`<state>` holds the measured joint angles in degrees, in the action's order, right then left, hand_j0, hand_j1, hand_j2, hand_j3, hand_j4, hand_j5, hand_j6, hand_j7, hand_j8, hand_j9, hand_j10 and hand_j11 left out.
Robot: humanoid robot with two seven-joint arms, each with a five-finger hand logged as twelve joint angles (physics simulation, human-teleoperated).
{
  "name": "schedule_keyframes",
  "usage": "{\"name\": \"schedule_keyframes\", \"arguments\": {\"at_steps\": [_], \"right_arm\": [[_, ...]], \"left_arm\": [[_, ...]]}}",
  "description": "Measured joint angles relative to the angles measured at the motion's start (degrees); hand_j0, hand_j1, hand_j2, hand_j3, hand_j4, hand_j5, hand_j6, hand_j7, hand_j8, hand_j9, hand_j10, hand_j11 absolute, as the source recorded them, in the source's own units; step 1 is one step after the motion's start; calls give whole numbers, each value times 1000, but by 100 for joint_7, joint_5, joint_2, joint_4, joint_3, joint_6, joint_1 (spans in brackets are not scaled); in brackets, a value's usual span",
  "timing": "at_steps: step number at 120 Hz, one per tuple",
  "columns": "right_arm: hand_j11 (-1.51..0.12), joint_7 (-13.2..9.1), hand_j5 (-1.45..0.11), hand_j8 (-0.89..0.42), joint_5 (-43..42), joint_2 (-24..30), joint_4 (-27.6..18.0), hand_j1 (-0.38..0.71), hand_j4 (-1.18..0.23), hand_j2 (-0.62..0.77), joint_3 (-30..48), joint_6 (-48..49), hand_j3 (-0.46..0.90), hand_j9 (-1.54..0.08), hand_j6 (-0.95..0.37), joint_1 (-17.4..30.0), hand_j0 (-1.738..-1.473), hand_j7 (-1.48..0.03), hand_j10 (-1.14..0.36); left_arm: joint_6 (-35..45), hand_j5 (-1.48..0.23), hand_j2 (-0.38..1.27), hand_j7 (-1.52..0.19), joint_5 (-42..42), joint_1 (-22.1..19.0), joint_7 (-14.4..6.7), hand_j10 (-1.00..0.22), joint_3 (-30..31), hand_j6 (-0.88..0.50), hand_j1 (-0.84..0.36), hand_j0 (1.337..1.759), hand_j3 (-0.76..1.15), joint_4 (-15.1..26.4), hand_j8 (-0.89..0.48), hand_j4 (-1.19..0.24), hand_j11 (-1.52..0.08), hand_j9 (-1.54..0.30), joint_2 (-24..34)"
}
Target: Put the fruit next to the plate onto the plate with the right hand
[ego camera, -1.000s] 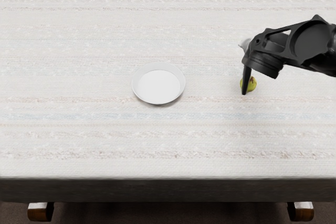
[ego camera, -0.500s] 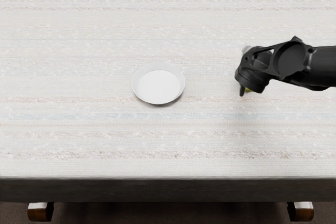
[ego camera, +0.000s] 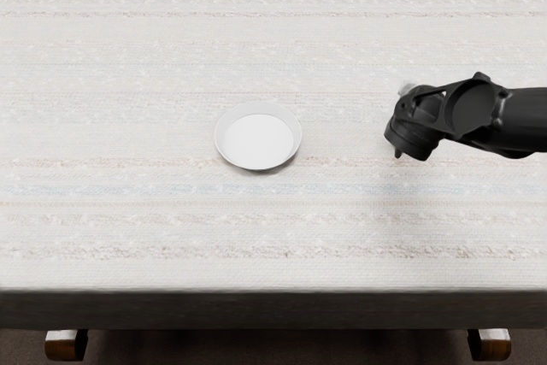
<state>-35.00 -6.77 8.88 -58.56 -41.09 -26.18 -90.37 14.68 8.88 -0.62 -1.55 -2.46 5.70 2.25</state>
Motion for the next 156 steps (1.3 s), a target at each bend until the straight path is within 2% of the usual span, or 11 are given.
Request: {"name": "schedule_keyframes", "arguments": {"at_steps": [94, 156], "right_arm": [[-478, 0, -478, -369, 27, 0, 3, 91, -369, -72, -5, 13, 0, -478, -369, 41, -1658, -478, -368], [-520, 0, -520, -401, 37, 4, 3, 130, -400, -79, -56, 29, 0, -520, -401, 135, -1658, -519, -400]], "left_arm": [[0, 0, 1, 0, 0, 0, 1, -1, 0, -1, 349, 1658, 0, 1, -1, -1, 0, 0, 2], [0, 0, 0, 0, 0, 0, 0, -1, 0, -1, 349, 1658, 0, 1, -1, -1, 0, 0, -2]]}}
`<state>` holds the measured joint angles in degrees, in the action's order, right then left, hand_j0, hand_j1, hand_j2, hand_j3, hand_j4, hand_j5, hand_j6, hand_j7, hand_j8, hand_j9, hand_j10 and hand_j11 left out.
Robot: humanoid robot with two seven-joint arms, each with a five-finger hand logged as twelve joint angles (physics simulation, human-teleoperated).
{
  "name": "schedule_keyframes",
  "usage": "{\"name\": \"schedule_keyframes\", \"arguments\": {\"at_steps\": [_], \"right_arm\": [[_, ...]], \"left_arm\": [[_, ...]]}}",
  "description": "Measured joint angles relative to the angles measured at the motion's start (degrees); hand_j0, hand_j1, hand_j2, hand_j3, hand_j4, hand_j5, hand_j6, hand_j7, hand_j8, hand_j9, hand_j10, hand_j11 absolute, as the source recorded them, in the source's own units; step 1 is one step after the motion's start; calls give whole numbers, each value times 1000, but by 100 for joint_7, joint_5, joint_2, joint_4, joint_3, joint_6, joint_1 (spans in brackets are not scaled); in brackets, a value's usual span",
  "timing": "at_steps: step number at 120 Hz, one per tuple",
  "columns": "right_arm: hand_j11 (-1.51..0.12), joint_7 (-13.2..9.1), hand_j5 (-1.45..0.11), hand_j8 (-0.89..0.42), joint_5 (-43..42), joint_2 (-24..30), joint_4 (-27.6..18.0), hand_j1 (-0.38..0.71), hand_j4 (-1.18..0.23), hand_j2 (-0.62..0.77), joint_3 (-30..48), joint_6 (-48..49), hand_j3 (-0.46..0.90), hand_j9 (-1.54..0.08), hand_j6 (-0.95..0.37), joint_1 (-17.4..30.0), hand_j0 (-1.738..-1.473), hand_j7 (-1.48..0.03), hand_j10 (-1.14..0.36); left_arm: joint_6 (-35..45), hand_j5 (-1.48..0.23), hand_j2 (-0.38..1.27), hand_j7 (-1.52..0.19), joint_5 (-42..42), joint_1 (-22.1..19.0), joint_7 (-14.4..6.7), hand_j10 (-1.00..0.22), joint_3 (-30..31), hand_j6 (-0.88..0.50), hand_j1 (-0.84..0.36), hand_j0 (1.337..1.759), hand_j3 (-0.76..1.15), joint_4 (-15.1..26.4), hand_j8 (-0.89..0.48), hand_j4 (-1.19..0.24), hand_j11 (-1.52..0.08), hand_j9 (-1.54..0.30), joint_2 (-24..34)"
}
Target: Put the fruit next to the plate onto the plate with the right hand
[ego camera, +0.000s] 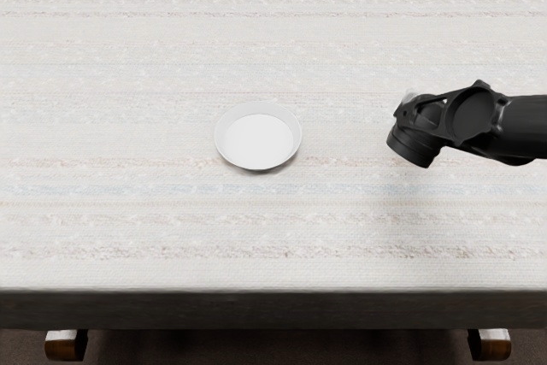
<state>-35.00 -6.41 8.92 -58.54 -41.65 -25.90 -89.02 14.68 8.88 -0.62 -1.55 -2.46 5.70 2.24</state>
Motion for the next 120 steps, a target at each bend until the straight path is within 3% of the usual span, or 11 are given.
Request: {"name": "schedule_keyframes", "arguments": {"at_steps": [19, 30, 36, 48, 59, 68, 82, 100, 120], "right_arm": [[-584, -4, -585, -431, 2, 3, 0, 189, -454, -87, 6, 22, -1, -585, -434, 28, -1658, -585, -454], [-758, -13, -737, -322, 59, 14, 4, 295, -616, -107, 39, 162, -4, -760, -318, 44, -1650, -766, -605], [-830, -17, -793, -237, 92, 27, 9, 331, -634, -123, 64, 248, -3, -834, -217, 48, -1648, -846, -674], [-930, -11, -883, -124, 149, 63, 11, 431, -669, -59, 92, 337, -1, -935, -105, 54, -1647, -958, -764], [-1017, -9, -993, -92, 200, 93, 10, 496, -660, 103, 105, 388, -1, -1017, -58, 49, -1644, -1022, -796], [-1079, -4, -1075, -126, 247, 134, 74, 467, -702, 193, 134, 430, 0, -1073, -106, 24, -1641, -1056, -806], [-1161, 4, -1162, -198, 235, 474, 288, 391, -743, 176, 683, 777, 4, -1146, -160, 11, -1642, -1090, -807], [-1247, 11, -1244, -208, 226, 952, 906, 330, -759, 160, 1645, 1985, 1, -1219, -224, 70, -1645, -1113, -795], [-1217, 1, -1248, -347, 222, 1111, 1567, 284, -792, 285, 2928, 3410, 1, -1200, -360, 427, -1649, -1125, -826]], "left_arm": [[0, 0, 1, 0, 0, 0, 0, -1, 0, -1, 349, 1658, 0, 0, -1, -1, 0, 0, 1], [0, 0, 0, 0, -1, 0, 0, -1, 0, -1, 349, 1658, 0, -1, -1, -1, 0, 0, 3], [0, 0, 0, 0, -1, 0, 0, -1, 0, -1, 349, 1658, 0, 0, -1, -1, 0, 0, 3], [0, 0, 0, 0, -1, 0, 0, -1, 1, -1, 349, 1658, 0, -1, -1, -1, 0, 0, -3], [0, 0, 0, 0, -1, 0, -2, -1, 0, -1, 349, 1658, 0, -1, -1, -1, 0, 0, 4], [0, 0, 1, 0, -1, 0, 1, -1, 0, -1, 349, 1658, 0, -1, -1, -1, 0, 0, -3], [0, 0, 1, 0, 0, 0, 0, -1, -1, -1, 349, 1658, 0, -2, -1, -1, 0, 0, 4], [0, -1, 1, -1, 1, 0, 2, -1, -1, -1, 349, 1658, 0, -1, -1, -1, -1, -1, 4], [0, 0, 1, 0, 1, 0, 2, -1, -1, -1, 349, 1658, 0, 0, -1, -1, 0, 0, -2]]}}
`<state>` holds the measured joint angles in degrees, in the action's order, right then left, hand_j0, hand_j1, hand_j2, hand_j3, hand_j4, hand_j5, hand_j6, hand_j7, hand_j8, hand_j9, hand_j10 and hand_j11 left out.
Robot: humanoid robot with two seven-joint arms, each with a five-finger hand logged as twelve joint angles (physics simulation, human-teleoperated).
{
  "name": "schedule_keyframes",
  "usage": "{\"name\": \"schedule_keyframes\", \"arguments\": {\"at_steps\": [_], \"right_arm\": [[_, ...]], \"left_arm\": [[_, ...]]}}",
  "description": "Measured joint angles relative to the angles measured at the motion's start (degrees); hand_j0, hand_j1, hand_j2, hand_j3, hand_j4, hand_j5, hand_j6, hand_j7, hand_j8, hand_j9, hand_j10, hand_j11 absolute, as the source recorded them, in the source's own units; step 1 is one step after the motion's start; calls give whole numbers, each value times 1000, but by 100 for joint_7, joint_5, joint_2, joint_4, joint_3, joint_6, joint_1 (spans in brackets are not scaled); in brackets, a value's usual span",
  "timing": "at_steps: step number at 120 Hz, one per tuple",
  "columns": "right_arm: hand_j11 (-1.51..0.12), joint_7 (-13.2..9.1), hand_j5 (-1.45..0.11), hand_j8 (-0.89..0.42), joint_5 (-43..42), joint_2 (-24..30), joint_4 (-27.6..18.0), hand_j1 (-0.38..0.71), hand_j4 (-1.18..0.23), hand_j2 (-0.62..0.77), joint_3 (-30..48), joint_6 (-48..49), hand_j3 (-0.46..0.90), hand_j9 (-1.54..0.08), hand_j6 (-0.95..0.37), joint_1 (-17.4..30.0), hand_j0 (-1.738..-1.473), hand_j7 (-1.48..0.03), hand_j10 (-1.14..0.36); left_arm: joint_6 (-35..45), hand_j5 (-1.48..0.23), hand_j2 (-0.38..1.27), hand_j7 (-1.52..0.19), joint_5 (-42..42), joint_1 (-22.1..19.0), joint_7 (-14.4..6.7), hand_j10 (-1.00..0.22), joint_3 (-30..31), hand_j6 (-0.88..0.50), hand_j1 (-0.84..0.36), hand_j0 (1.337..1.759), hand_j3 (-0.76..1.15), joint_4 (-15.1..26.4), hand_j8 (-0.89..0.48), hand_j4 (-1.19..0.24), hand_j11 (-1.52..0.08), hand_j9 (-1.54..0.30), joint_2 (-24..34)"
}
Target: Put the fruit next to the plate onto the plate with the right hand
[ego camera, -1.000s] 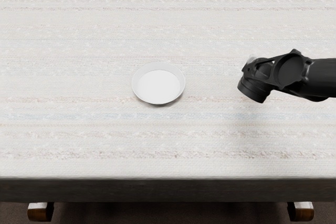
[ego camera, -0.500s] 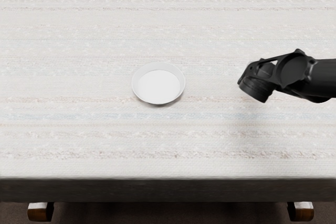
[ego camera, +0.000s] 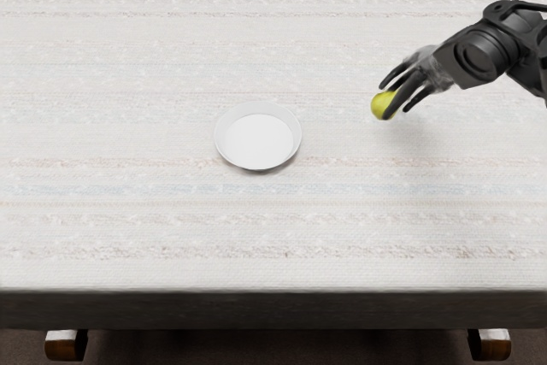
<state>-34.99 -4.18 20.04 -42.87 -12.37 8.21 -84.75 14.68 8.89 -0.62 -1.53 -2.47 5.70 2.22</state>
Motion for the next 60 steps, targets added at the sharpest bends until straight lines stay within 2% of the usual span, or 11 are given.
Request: {"name": "schedule_keyframes", "arguments": {"at_steps": [21, 42, 55, 60], "right_arm": [[-1210, -3, -1267, -366, -78, -406, 280, 268, -803, 293, 1306, 688, 3, -1199, -372, 448, -1655, -1130, -841], [-1208, -3, -1271, -365, -99, -790, 372, 262, -811, 289, 1840, 817, 0, -1199, -382, 545, -1658, -1133, -847], [-1168, -4, -1229, -418, -121, -1030, 479, 383, -832, 529, 1959, 815, 1, -1165, -441, 560, -1659, -1133, -864], [-1158, -4, -1215, -420, -129, -1123, 548, 402, -839, 552, 2013, 813, 1, -1157, -458, 572, -1658, -1134, -868]], "left_arm": [[0, 0, 0, 0, 0, 0, -1, -1, 0, -1, 349, 1658, 0, -1, -1, -1, 0, 0, -1], [0, 0, 0, 0, 0, 0, -3, -1, 0, -1, 349, 1658, 0, -1, -1, -1, 0, 0, 2], [0, 0, 0, 0, 0, 0, -2, -1, 0, -1, 349, 1658, 0, 0, -1, -1, 0, 0, 6], [0, 0, 0, 0, 0, 0, -1, -1, 0, -1, 349, 1658, 0, 1, -1, -1, 0, 0, 2]]}}
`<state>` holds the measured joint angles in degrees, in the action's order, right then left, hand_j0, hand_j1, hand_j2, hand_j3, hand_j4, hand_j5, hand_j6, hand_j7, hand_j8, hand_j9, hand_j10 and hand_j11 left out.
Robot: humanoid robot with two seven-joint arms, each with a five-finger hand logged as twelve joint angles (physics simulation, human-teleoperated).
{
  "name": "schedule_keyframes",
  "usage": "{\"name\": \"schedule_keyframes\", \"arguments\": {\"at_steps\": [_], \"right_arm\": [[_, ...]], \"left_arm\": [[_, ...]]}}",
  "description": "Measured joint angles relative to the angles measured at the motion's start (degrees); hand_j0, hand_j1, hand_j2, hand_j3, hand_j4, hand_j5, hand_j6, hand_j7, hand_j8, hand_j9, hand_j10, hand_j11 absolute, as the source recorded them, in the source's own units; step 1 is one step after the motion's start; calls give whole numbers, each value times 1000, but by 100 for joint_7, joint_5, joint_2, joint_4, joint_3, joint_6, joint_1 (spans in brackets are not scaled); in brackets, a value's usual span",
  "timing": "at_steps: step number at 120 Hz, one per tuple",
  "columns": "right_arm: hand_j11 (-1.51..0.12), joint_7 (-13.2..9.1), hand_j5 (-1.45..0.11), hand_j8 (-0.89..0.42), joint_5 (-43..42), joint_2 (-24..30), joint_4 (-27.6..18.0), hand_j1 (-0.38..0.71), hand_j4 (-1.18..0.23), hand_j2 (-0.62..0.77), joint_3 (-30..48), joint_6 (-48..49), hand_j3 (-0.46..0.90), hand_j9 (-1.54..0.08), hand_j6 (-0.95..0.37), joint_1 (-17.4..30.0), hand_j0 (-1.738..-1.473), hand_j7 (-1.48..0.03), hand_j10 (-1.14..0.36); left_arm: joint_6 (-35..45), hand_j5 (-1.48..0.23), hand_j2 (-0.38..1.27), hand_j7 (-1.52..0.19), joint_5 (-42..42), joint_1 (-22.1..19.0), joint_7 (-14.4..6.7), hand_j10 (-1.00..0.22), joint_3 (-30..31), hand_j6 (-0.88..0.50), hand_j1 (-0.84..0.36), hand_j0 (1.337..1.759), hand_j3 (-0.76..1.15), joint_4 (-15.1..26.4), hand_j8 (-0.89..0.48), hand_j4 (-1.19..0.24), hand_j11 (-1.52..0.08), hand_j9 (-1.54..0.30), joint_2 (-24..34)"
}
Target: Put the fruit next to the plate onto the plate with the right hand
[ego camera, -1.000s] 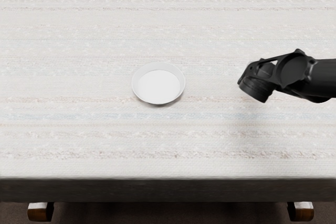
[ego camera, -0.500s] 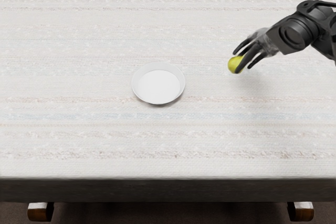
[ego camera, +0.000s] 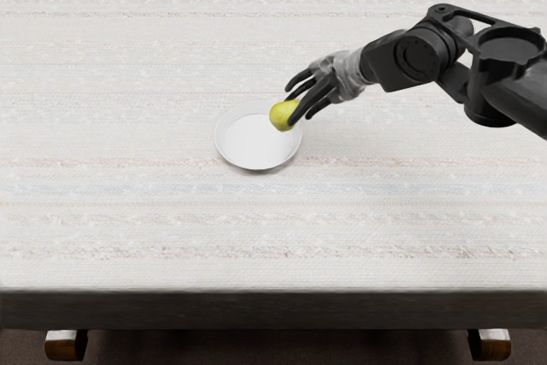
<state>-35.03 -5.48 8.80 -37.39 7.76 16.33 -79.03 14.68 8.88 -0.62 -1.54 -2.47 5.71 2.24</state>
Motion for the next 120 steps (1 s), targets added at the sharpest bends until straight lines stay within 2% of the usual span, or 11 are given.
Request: {"name": "schedule_keyframes", "arguments": {"at_steps": [12, 28, 40, 51, 65, 83, 91, 100, 110, 120], "right_arm": [[-1142, 0, -1194, -436, -15, -184, 135, 439, -850, 622, 72, -2, 0, -1143, -486, 23, -1658, -1134, -875], [-1129, 1, -1174, -452, -21, -292, 292, 411, -837, 551, 110, -18, 0, -1129, -505, 36, -1658, -1117, -859], [-708, 2, -736, -291, -158, -499, 665, 124, -527, 328, 111, -253, 0, -708, -331, 106, -1658, -702, -540], [-452, 2, -470, -185, -254, -654, 854, -47, -336, 209, 111, -365, 0, -452, -211, 154, -1658, -448, -345], [-255, 2, -265, -105, -300, -770, 941, -179, -190, 118, 112, -406, 0, -255, -119, 176, -1658, -253, -195], [-122, 2, -127, -51, -272, -755, 964, -267, -91, 57, 141, -201, 0, -122, -58, 167, -1658, -121, -94], [-88, 3, -92, -38, -176, -386, 963, -290, -67, 41, 441, 530, 0, -88, -44, 189, -1658, -88, -69], [-61, 2, -64, -28, 65, 516, 962, -308, -48, 28, 1025, 1216, 0, -61, -32, 360, -1658, -61, -49], [-41, 3, -42, -17, 439, 1601, 962, -322, -31, 19, 1377, 1575, 0, -41, -20, 639, -1658, -40, -31], [-27, 3, -28, -10, 608, 2136, 962, -331, -19, 13, 1533, 1737, 0, -27, -11, 918, -1658, -27, -19]], "left_arm": [[0, 0, 0, 0, 0, 0, -1, -1, 0, -1, 349, 1658, 0, 0, -1, -1, 0, 0, 0], [0, 0, 0, 0, 0, 0, 0, -1, 0, -1, 349, 1658, 0, 0, -1, -1, 0, 0, -2], [0, 0, 0, 0, 0, 0, -1, -1, 0, -1, 349, 1658, 0, -1, -1, -1, 0, 0, 2], [0, 0, 0, 0, 0, 0, -2, -1, 0, -1, 349, 1658, 0, -1, -1, -1, 0, 0, -1], [0, 0, 0, 0, 0, 0, 0, -1, 0, -1, 349, 1658, 0, 0, -1, -1, 0, 0, -4], [0, 0, 1, 0, -1, 0, -1, -1, 0, -1, 349, 1658, 0, -2, -1, -1, 0, 0, 1], [0, 0, 0, 0, -1, 0, 0, -1, 1, -1, 349, 1658, 0, -2, -1, -1, 0, 0, -4], [0, 0, 0, 0, -2, 0, -2, -1, 1, -1, 349, 1658, 0, -3, -1, -1, 0, 0, 4], [0, 0, 1, 0, 0, 0, -2, -1, 0, -1, 349, 1658, 0, -3, -1, -1, 0, 0, 4], [0, 0, 1, 0, 0, 0, -1, -1, 0, -1, 349, 1658, 0, -1, -1, -1, 0, 0, -2]]}}
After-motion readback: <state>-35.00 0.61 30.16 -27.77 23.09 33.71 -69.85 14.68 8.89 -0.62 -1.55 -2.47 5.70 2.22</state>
